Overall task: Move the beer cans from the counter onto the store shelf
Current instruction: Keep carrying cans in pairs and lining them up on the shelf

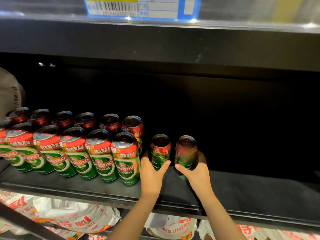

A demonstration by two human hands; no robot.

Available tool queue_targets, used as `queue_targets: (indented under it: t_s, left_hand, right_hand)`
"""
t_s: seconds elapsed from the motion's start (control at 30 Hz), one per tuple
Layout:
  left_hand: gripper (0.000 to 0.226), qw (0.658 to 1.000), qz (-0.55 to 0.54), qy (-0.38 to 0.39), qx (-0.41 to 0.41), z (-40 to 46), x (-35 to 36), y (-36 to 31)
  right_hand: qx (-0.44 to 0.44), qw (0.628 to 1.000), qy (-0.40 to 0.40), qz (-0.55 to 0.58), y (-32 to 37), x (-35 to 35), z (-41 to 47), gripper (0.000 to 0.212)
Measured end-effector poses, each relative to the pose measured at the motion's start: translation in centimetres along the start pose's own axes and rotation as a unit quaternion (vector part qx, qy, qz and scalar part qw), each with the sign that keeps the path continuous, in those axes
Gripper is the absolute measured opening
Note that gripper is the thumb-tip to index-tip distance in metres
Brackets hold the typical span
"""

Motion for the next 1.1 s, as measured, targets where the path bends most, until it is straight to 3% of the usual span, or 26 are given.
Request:
queue_targets:
  t_s: [0.4, 0.67, 0.93, 1.1]
  left_hand:
    - [0.049, 1.000, 0.003, 0.011, 0.013, 0.0, 0.4, 0.4]
    - [0.057, 0.999, 0.035, -0.013, 0.024, -0.2, 0.0, -0.8]
    - [0.050, 1.000, 0.011, 0.001, 0.021, -0.5, 0.0, -0.7]
    - [0.044, 0.999, 0.014, 0.023, 0.033, -0.9, 0.3, -1.2]
  right_hand:
    - [0.006, 1.000, 0.002, -0.009, 0.0, 0.1, 0.1, 0.070]
    - [-0.009, 1.000, 0.013, -0.010, 0.1, 0.0, 0.2, 0.057]
    - [-0.015, 0.999, 0.034, -0.004, 0.7, 0.4, 0.1, 0.064]
    - [-0.043, 0.998, 0.032, -0.023, 1.0, 0.5, 0.0, 0.041]
Point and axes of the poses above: each hand's wrist, its own z-axis towards the middle knuckle, its own x-axis out of the palm, y = z × x, the point moved 7 cm from there along z, towards the middle knuckle, and after that the axes turned 9 degrees about -y, right-handed, at the moved point
